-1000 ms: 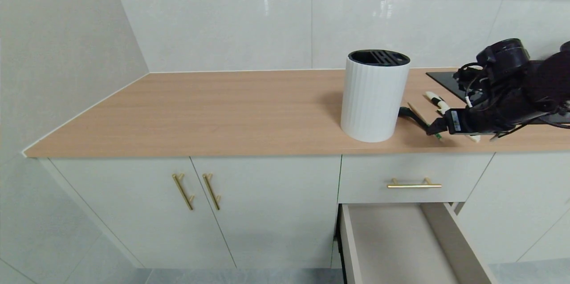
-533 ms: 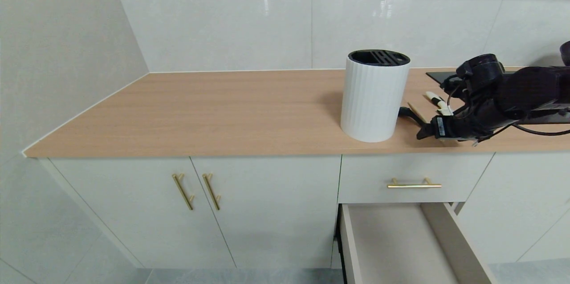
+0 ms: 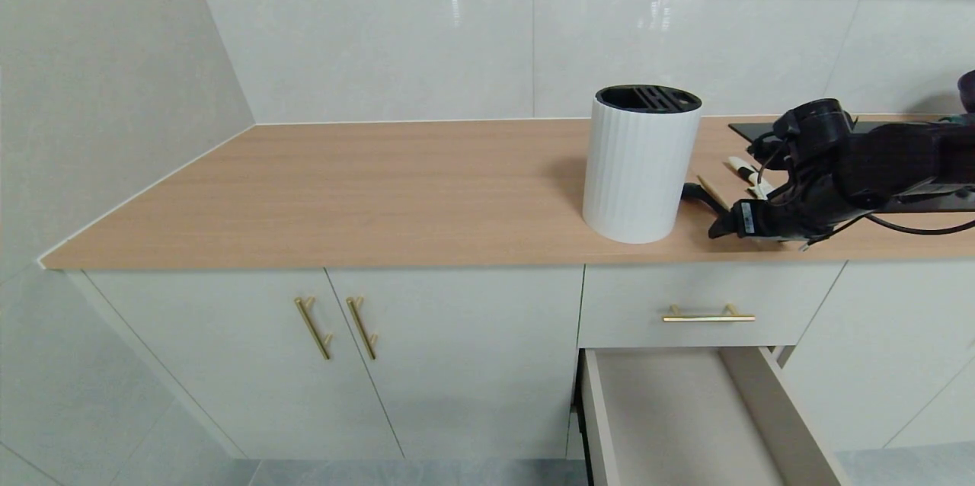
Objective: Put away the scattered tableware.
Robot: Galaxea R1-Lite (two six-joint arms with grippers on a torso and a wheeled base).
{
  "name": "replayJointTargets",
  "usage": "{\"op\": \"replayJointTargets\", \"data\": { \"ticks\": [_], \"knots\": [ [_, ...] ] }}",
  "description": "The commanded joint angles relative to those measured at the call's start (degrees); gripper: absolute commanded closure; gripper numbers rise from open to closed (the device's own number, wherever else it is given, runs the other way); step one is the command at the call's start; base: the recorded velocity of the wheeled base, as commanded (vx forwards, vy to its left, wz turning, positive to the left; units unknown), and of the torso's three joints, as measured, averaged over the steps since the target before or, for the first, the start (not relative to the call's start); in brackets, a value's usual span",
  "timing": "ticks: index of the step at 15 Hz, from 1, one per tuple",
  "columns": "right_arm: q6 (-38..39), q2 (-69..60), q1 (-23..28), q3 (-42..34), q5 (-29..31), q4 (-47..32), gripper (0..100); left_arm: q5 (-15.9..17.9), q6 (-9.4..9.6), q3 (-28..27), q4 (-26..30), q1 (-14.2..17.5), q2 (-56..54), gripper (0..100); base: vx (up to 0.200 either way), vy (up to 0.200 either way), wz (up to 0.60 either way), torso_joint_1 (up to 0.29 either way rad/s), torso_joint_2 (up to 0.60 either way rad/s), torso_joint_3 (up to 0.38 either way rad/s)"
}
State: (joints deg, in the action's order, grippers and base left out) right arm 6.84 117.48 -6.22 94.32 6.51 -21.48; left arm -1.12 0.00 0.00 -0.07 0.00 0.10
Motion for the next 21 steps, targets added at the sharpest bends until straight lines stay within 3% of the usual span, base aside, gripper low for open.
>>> {"op": "replayJointTargets", "data": {
  "ticks": [1,4,5,17,21],
  "knots": [
    [-0.07,0.29,-0.02,-0.10,-0.09,0.12,0,-0.02,0.00,0.00,-0.01,0.00,0.08,0,0.000,0.000,0.00,0.000,0.00,0.000],
    [0.02,0.56,-0.02,-0.01,-0.01,0.47,0,-0.02,0.00,0.00,-0.01,0.00,0.08,0,0.000,0.000,0.00,0.000,0.00,0.000],
    [0.02,0.56,-0.02,-0.01,-0.01,0.47,100,-0.02,0.00,0.00,-0.01,0.00,0.08,0,0.000,0.000,0.00,0.000,0.00,0.000],
    [1.60,-4.72,1.12,-0.72,1.05,0.12,100,-0.02,0.00,0.00,-0.01,0.00,0.08,0,0.000,0.000,0.00,0.000,0.00,0.000],
    [2.57,-22.91,1.47,-13.64,-2.55,-0.14,100,-0.02,0.00,0.00,-0.01,0.00,0.08,0,0.000,0.000,0.00,0.000,0.00,0.000]
  ]
}}
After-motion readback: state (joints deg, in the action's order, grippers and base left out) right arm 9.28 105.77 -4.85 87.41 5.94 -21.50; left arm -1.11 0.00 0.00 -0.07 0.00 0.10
